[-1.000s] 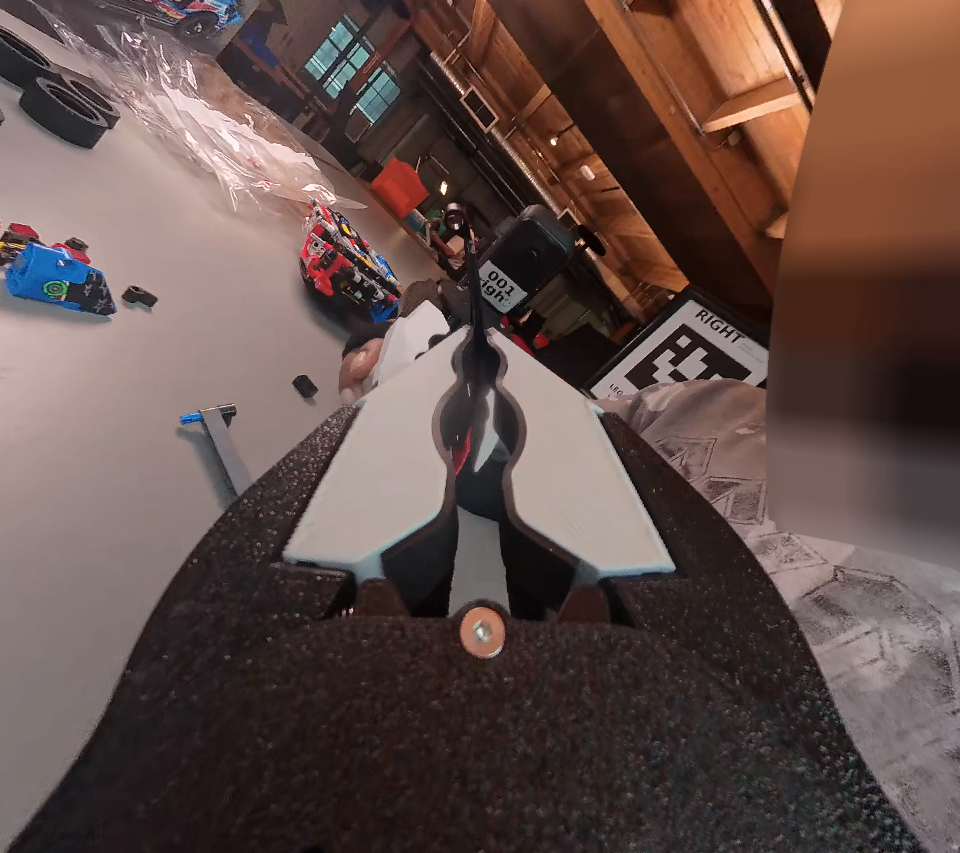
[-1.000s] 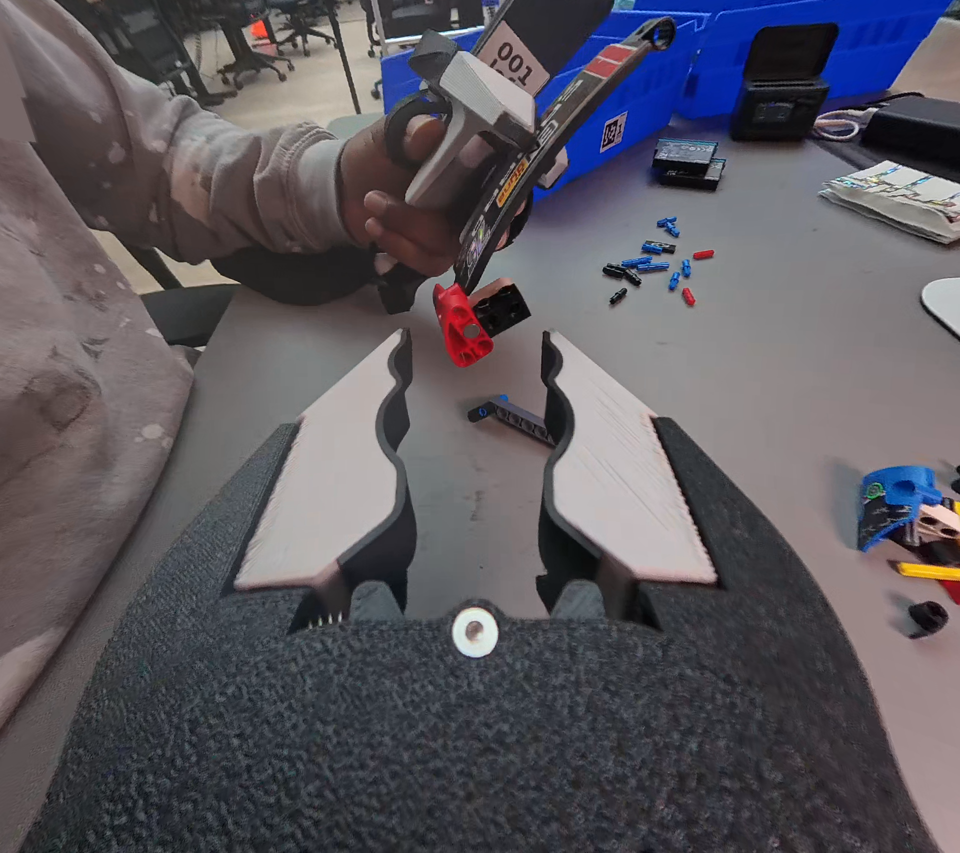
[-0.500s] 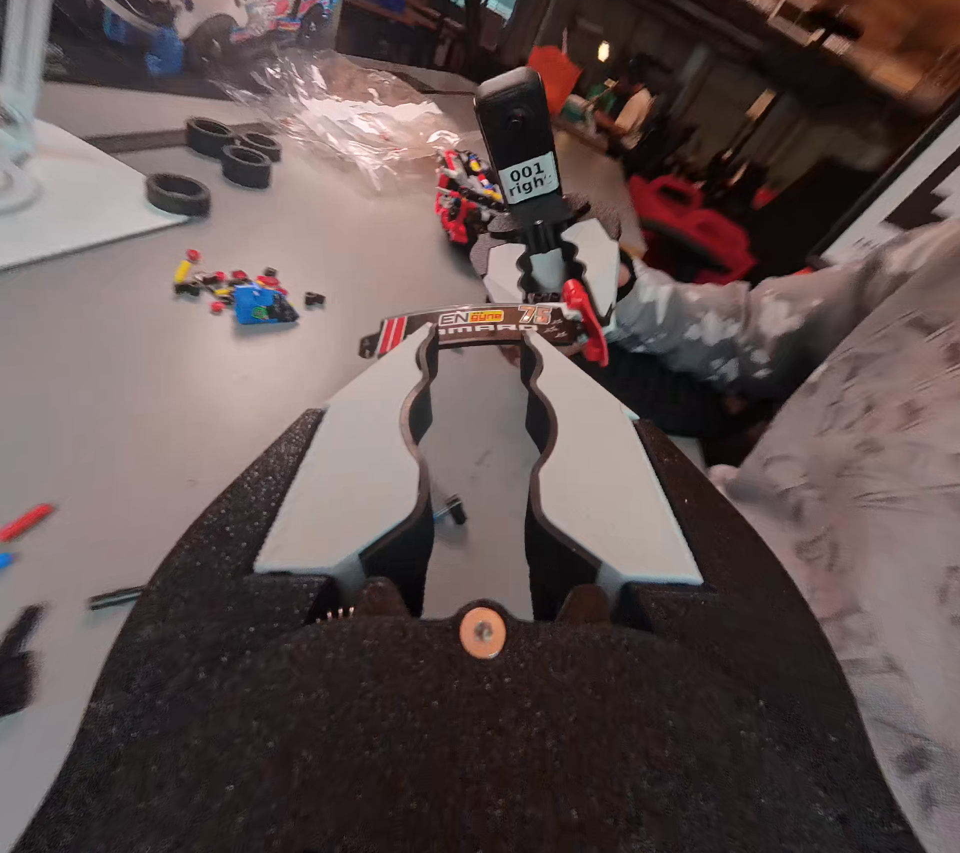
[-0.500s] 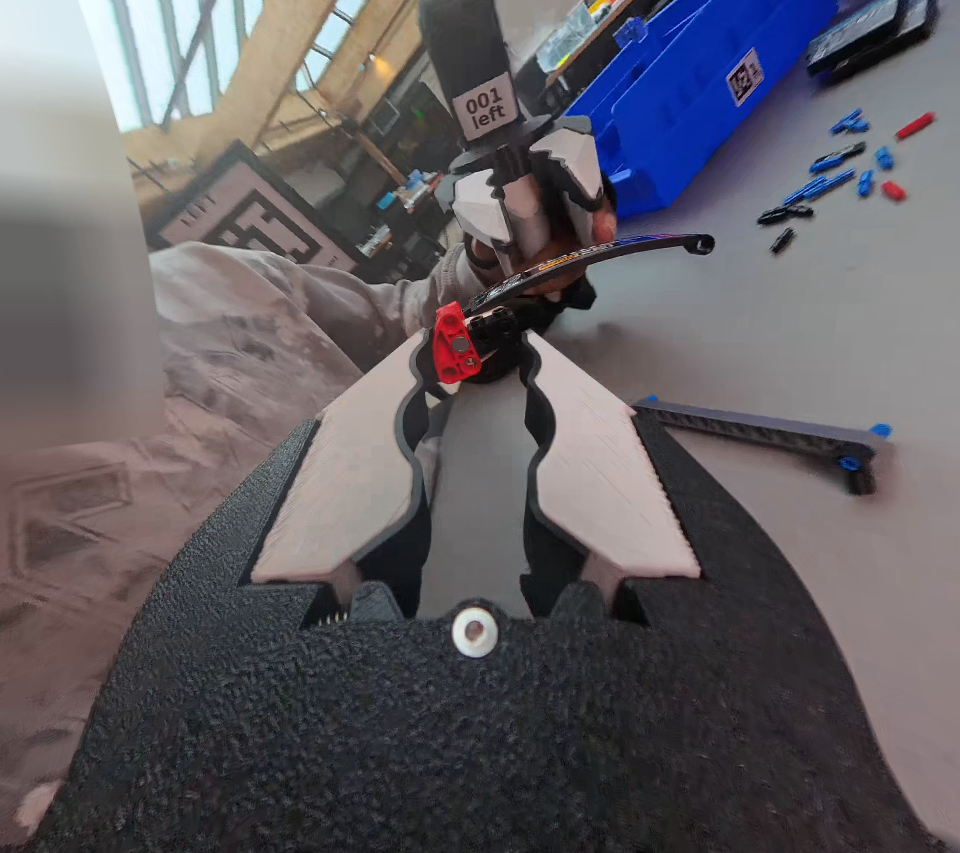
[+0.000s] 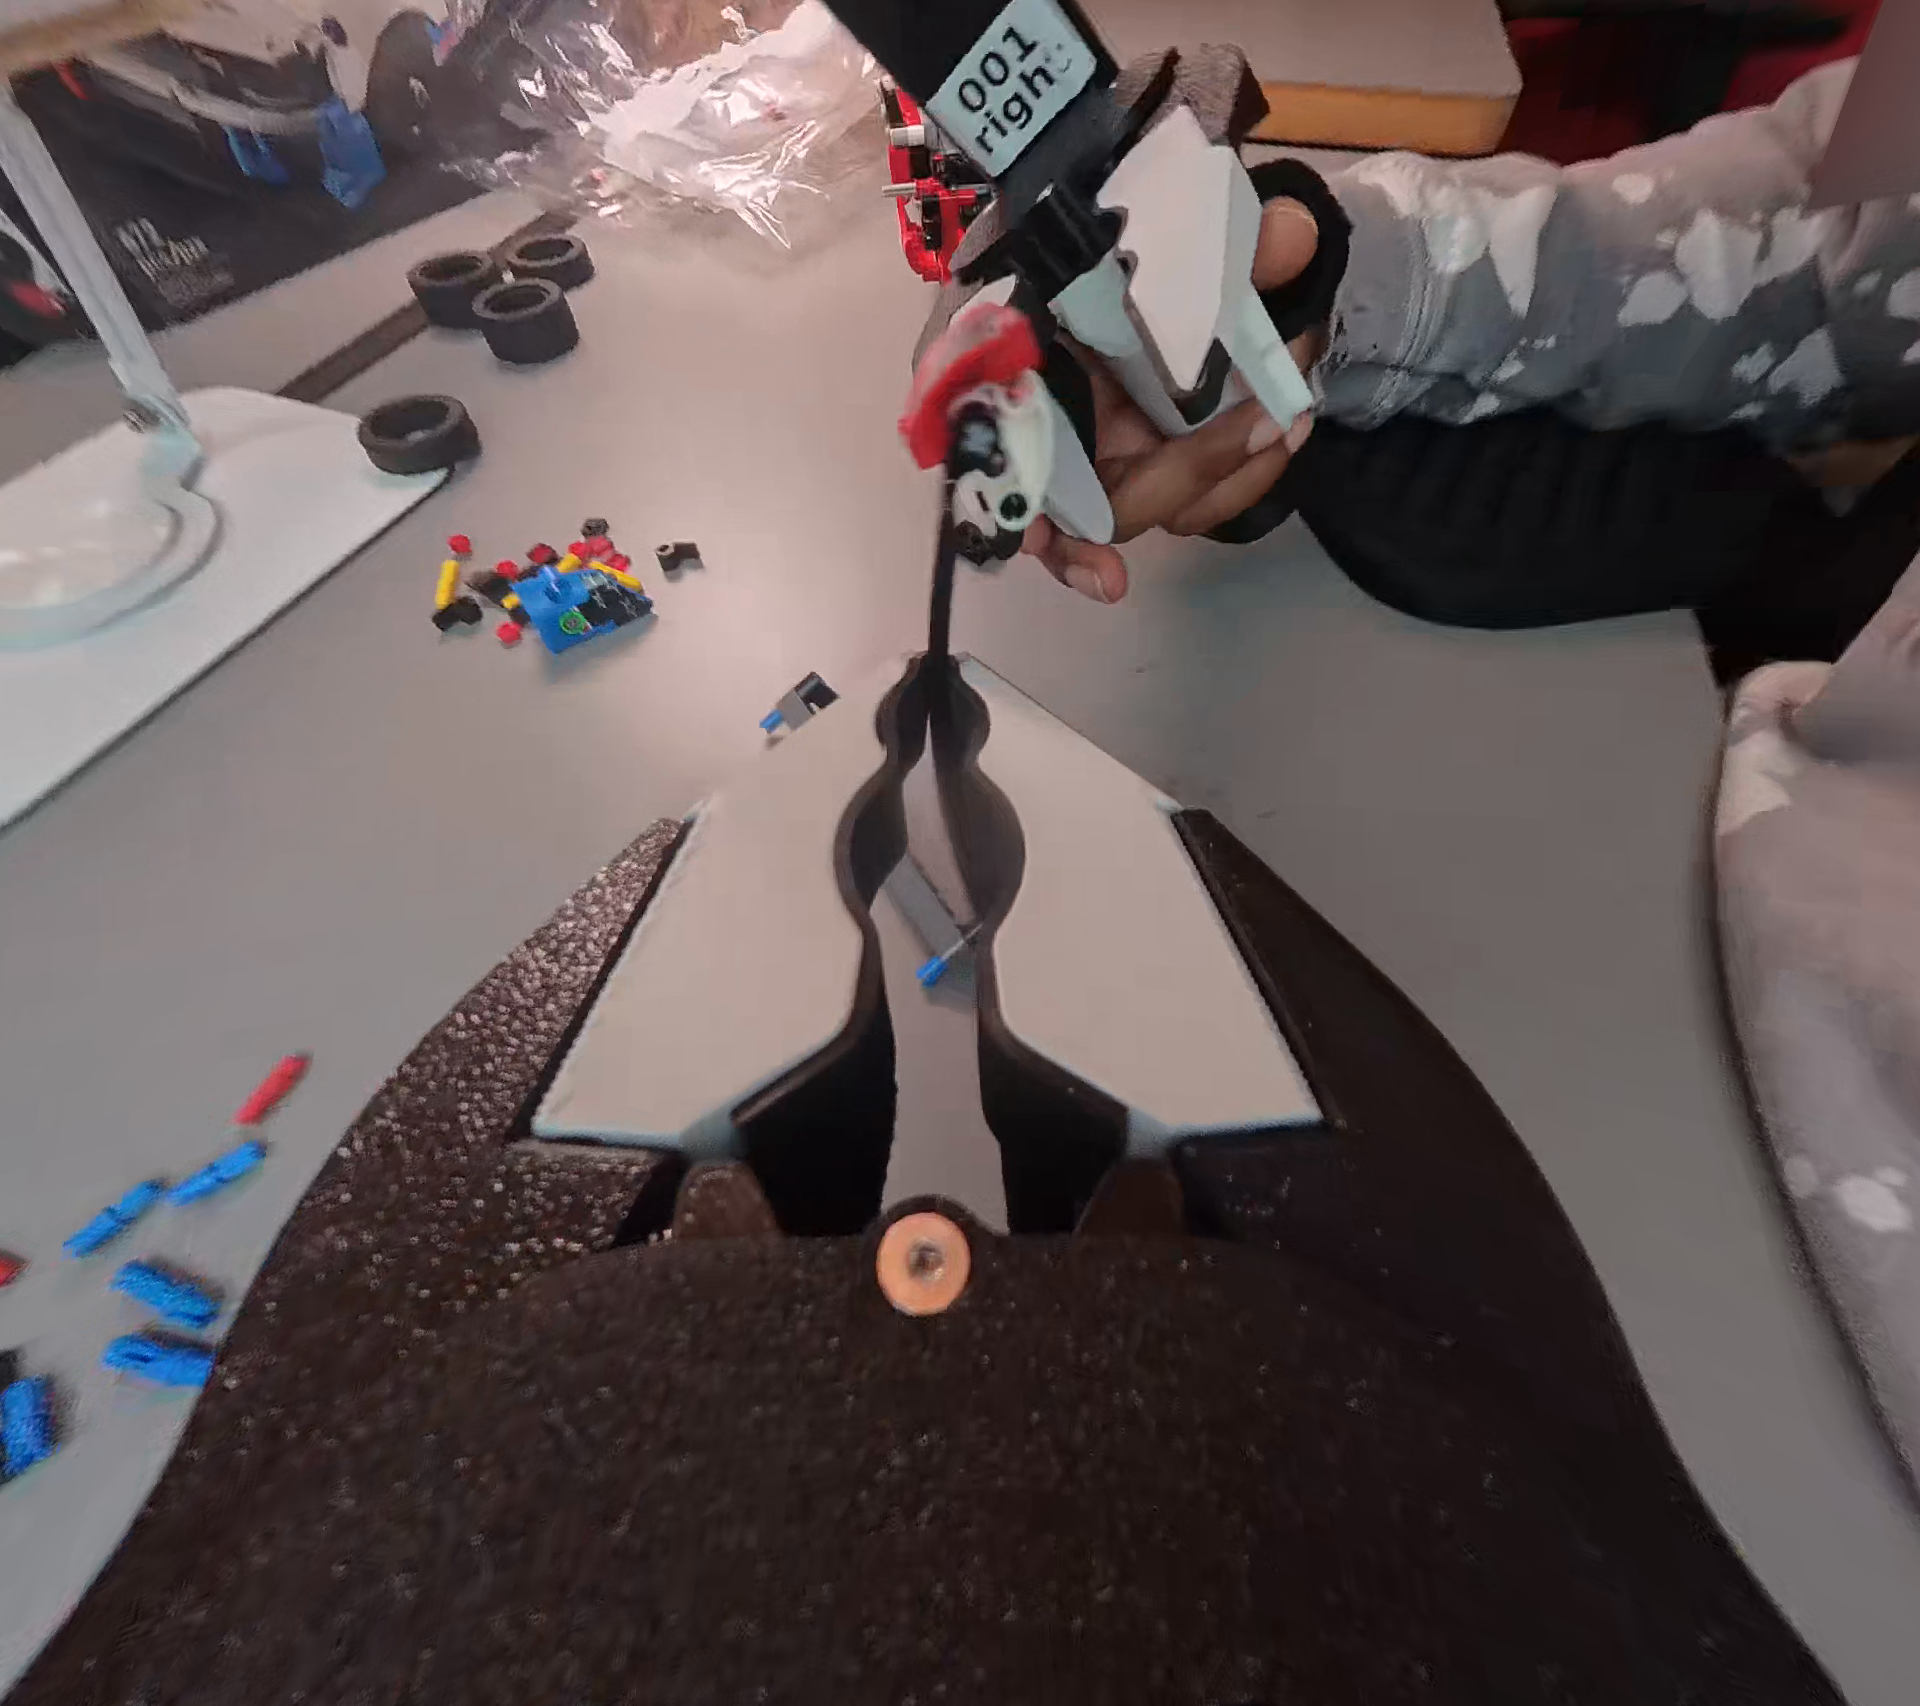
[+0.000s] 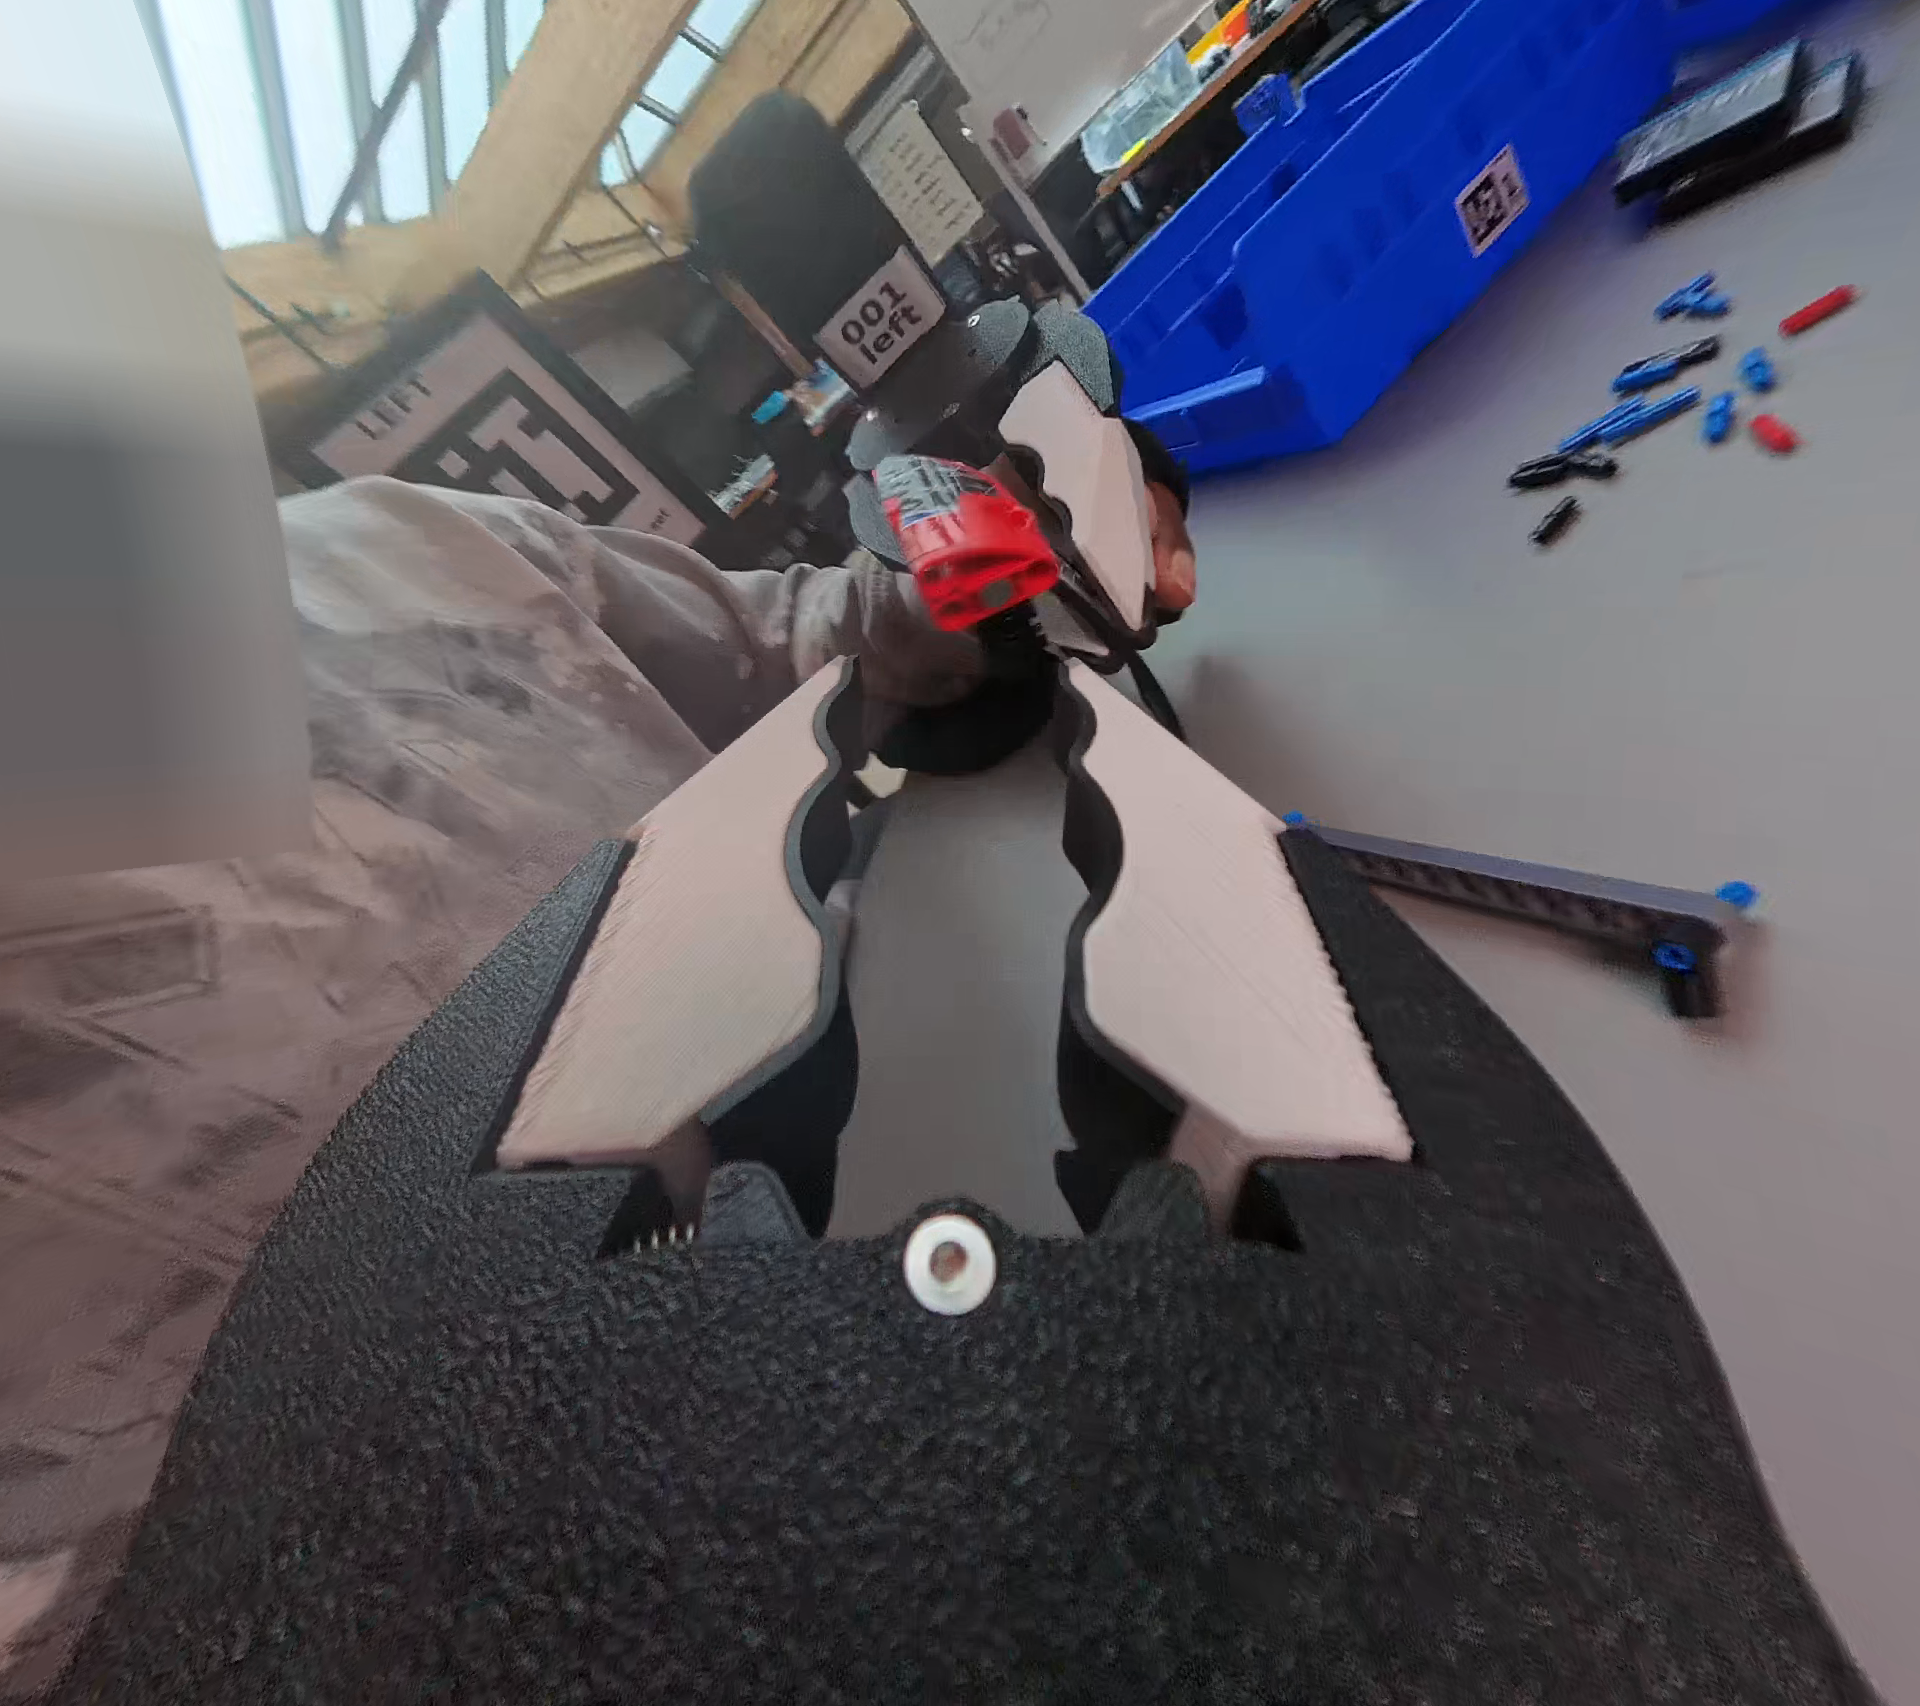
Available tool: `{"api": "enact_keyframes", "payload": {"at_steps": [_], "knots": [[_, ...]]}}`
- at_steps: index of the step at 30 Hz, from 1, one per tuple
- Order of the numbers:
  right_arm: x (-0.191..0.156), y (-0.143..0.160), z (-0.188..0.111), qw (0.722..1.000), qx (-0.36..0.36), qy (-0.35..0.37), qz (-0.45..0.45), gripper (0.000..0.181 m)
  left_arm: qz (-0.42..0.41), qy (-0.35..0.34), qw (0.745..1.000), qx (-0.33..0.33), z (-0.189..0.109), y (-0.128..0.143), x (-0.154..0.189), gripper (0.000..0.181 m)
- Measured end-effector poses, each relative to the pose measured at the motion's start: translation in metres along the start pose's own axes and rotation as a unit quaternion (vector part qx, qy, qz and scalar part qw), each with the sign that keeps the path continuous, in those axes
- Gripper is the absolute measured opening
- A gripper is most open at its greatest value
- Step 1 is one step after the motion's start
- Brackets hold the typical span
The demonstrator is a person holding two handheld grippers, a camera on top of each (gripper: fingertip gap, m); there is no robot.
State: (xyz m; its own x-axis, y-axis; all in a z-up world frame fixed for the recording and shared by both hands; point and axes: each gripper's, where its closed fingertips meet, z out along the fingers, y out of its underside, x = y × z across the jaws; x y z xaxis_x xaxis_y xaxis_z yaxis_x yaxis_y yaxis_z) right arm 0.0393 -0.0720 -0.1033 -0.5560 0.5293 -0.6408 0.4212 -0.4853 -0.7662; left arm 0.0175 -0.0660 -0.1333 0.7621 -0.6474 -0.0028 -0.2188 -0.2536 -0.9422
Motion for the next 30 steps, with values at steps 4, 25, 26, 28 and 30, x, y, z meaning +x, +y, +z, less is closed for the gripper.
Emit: {"api": "enact_keyframes", "payload": {"at_steps": [4, 25, 26, 28, 30], "knots": [[0.008, 0.003, 0.0, 0.992, -0.015, 0.06, -0.106, 0.04, -0.114, 0.063, 0.991, 0.01, 0.002, 0.001, 0.005, 0.001], [0.007, -0.003, 0.005, 0.981, -0.011, 0.091, -0.171, 0.024, -0.254, 0.162, 0.954, -0.009, 0.012, 0.003, 0.032, 0.005], [0.009, -0.004, 0.005, 0.982, -0.008, 0.094, -0.162, 0.024, -0.247, 0.156, 0.956, -0.001, 0.01, 0.0, 0.03, 0.012], [0.006, -0.003, 0.007, 0.986, -0.009, 0.08, -0.147, 0.024, -0.235, 0.15, 0.96, 0.003, 0.009, -0.003, 0.029, 0.006], [0.008, -0.003, 0.007, 0.985, -0.015, 0.087, -0.145, 0.024, -0.231, 0.142, 0.963, 0.0, 0.009, -0.001, 0.027, 0.0]]}}
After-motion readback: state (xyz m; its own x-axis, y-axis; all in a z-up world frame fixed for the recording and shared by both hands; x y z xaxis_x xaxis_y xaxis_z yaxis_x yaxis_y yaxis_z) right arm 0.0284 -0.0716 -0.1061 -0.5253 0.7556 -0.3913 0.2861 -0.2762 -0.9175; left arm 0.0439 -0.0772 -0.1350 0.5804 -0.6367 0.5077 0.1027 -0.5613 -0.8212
